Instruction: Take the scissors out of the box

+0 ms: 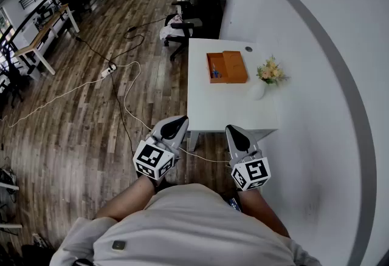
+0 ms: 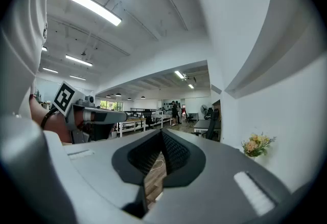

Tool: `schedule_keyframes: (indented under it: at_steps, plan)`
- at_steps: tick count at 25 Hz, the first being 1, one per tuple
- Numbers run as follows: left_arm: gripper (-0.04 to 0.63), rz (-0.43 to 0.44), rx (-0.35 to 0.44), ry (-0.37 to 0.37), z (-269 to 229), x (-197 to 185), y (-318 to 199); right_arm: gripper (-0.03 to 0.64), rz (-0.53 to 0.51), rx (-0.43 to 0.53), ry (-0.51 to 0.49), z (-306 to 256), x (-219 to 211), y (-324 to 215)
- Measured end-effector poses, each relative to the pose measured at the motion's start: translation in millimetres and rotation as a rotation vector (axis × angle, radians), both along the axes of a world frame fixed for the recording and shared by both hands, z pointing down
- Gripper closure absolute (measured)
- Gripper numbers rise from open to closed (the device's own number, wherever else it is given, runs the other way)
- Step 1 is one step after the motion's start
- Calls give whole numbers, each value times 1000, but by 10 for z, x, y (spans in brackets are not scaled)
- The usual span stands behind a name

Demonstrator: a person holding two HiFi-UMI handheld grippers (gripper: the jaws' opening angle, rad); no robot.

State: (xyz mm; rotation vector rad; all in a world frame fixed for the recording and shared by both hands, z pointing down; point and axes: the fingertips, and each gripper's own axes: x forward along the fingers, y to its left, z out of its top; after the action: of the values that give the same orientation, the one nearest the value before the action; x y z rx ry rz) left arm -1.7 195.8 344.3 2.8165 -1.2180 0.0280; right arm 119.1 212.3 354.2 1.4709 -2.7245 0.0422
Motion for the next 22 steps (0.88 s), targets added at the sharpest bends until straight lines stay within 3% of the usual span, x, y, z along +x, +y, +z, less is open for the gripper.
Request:
schedule_keyframes:
  at_steps: [10, 22]
  plan:
    - [592, 32, -5, 14, 58, -355, -347, 606, 44, -4, 7, 34, -340, -297]
    - [592, 95, -3, 17, 28, -1220, -958, 606, 113, -19, 1, 29, -1169, -882]
